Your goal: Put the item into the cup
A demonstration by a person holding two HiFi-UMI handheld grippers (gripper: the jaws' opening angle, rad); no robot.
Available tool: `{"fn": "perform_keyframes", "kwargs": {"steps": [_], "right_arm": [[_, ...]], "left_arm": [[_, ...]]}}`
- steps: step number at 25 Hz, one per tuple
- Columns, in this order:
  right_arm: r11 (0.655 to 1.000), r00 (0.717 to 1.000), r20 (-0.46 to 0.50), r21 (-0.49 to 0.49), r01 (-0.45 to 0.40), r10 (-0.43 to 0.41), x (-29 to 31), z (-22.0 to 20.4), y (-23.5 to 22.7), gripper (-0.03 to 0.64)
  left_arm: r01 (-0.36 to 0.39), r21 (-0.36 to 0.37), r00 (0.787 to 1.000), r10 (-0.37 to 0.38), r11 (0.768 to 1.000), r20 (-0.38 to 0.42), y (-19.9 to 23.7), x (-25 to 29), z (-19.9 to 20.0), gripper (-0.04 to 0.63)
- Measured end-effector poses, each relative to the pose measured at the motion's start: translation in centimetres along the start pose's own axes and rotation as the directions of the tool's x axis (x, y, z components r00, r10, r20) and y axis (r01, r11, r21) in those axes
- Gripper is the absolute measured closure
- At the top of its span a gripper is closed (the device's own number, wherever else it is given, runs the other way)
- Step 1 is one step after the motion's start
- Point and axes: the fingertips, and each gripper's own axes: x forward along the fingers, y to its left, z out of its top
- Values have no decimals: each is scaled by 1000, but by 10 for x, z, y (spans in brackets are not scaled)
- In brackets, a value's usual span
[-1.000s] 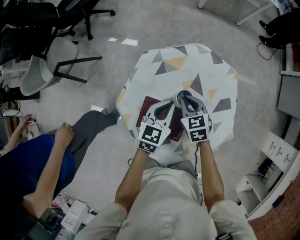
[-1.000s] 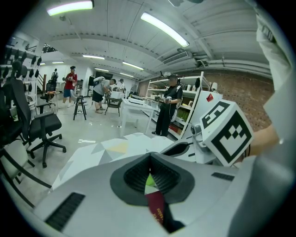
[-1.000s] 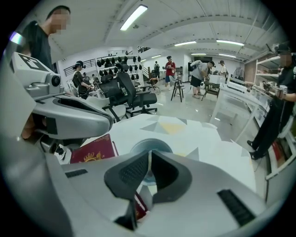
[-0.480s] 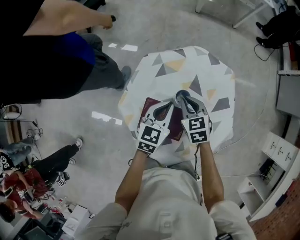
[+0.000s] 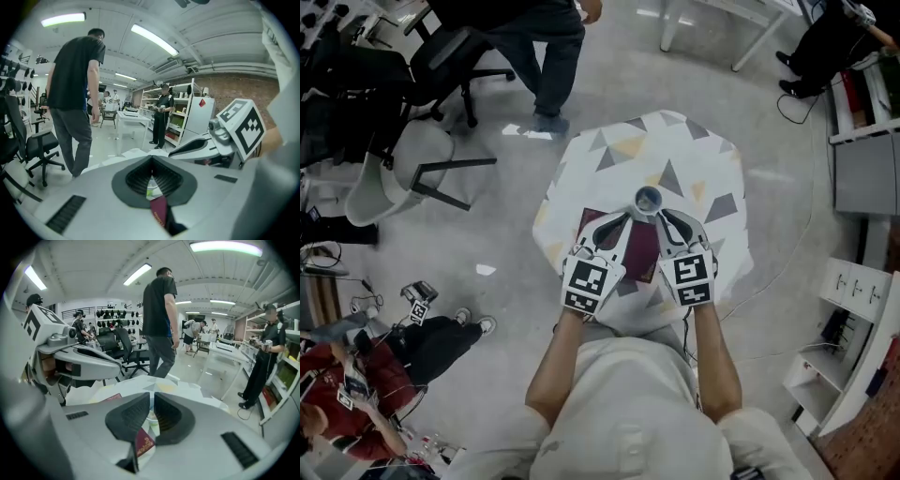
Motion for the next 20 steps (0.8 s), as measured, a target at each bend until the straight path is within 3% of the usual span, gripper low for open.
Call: {"fn": "perform_keyframes", "kwargs": {"steps": [9, 20], "right_arm": [[996, 988, 124, 29, 87, -90, -69, 24, 13, 583], [986, 967, 190, 54, 160, -168, -115, 32, 18, 591]], "left_arm": [[56, 83, 997, -60, 995, 45, -28, -32, 33, 583], [114, 148, 990, -125, 982, 63, -56, -57, 50, 583]]}}
